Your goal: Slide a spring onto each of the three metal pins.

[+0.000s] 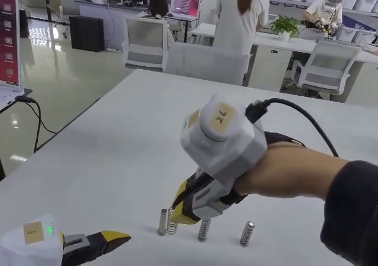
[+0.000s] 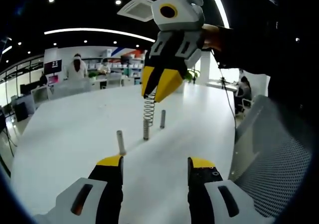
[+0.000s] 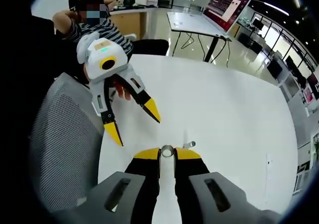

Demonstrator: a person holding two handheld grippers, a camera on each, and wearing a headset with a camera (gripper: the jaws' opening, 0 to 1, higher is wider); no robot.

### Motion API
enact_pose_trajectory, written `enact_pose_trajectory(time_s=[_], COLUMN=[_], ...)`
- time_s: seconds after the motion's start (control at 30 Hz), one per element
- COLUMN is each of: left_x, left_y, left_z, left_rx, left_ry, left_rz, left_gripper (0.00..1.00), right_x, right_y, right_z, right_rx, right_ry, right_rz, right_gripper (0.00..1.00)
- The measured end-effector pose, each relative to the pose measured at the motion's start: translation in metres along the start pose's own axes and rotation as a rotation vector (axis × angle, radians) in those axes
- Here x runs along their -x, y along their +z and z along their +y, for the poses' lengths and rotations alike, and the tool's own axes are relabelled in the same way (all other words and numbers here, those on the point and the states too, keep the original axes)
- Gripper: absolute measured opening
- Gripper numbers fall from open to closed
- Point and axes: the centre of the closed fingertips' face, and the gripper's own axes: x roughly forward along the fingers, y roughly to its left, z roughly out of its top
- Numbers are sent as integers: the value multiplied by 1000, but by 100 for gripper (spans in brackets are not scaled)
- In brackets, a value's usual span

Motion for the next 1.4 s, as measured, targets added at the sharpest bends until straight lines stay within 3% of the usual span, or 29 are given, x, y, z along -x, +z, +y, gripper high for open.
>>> enact_pose_trajectory(time_s=[0.73, 1.4], left_x=[-3, -4], left_y=[-5, -10], left_z=[1, 4], left_rx=[8, 20], left_ry=[-4, -6], left_rz=[12, 20], left_gripper=[47, 46], right_x=[-15, -36], right_y=[2, -5], right_z=[-48, -53], right_rx=[-62, -92], right_ry=[-99, -83], right_rz=[-48, -30], right_gripper=[7, 7])
